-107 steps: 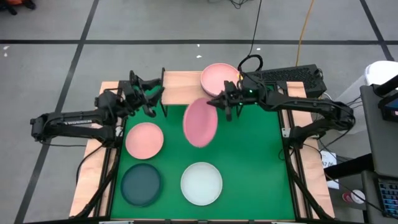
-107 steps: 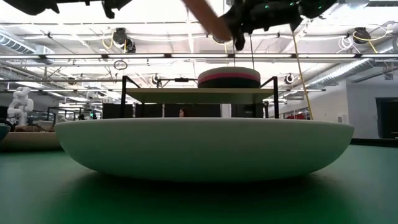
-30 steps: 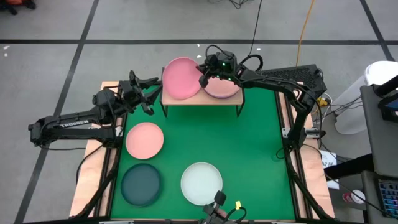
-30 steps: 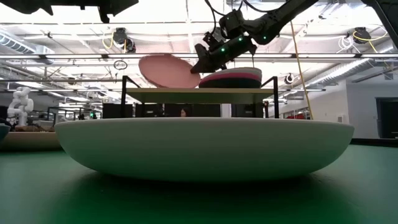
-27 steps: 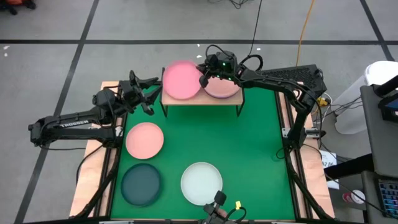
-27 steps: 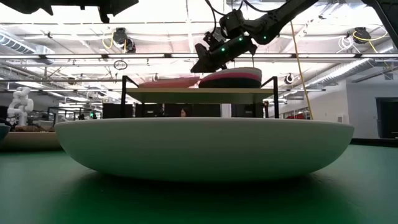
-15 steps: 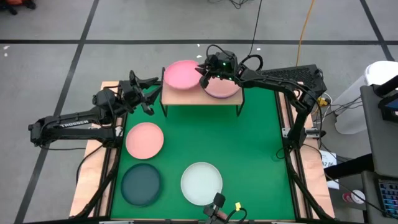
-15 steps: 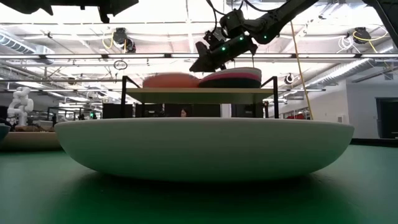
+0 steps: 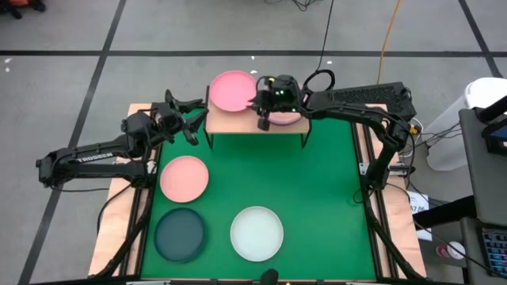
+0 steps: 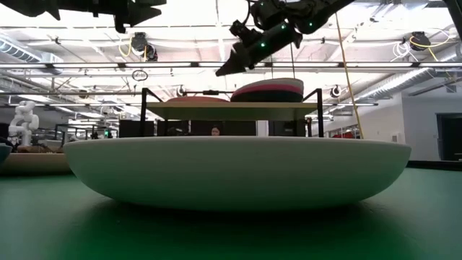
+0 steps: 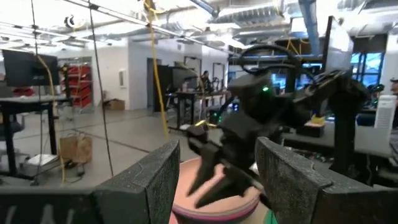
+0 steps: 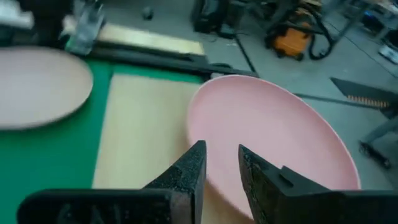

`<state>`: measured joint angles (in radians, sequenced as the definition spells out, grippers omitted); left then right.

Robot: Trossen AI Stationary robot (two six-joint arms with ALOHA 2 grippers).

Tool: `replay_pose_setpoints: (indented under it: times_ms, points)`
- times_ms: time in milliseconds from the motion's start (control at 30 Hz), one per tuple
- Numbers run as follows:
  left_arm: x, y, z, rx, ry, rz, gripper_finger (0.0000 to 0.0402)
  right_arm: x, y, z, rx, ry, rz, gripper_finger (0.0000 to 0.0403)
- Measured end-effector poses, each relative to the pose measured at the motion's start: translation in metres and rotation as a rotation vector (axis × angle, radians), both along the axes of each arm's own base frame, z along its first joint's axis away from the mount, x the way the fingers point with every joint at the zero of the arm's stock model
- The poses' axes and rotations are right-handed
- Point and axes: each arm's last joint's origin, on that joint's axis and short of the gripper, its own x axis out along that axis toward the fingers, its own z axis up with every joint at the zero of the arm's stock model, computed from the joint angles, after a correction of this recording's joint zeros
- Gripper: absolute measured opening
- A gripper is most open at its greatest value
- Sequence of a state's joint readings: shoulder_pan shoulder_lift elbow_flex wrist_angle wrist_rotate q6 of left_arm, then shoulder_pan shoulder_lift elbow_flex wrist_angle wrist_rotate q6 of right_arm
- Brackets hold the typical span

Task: Place and stack plates onto a shelf
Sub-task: Put the light pink plate on the shelf

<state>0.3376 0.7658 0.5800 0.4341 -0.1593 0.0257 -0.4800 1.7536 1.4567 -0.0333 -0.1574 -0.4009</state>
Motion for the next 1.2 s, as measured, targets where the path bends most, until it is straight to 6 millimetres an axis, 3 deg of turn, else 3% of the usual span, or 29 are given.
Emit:
replay_pose_setpoints:
  times_ms: [300, 533, 667, 767, 900, 1033, 1200]
  points:
    - [-0.001, 0.002, 0.000, 0.025, 0.014, 0.018, 0.0213, 0.014, 0.020, -0.023, -0.253, 0.226, 0.072, 0.0080]
    - [-0.001, 0.002, -0.001, 0.035, 0.027, 0.022, 0.0214, 0.021, 0.024, -0.029, -0.336, 0.258, 0.058, 0.0080]
    - [0.003, 0.003, -0.005, 0.028, 0.060, 0.022, 0.0214, 0.020, 0.024, -0.028, -0.323, 0.258, 0.032, 0.0080]
    - [0.013, 0.008, -0.014, 0.009, 0.133, 0.039, 0.0214, 0.013, 0.033, -0.011, -0.308, 0.235, 0.028, 0.0080]
    - [0.034, 0.017, -0.013, -0.026, 0.300, 0.061, 0.0214, -0.012, 0.061, 0.034, -0.259, 0.148, 0.039, 0.0080]
    - [0.061, 0.027, -0.009, -0.033, 0.506, 0.077, 0.0214, -0.055, 0.096, 0.073, -0.160, 0.045, 0.115, 0.0080]
    - [0.089, 0.039, -0.008, -0.007, 0.717, 0.088, 0.0213, -0.120, 0.139, 0.087, -0.115, -0.141, 0.179, 0.0080]
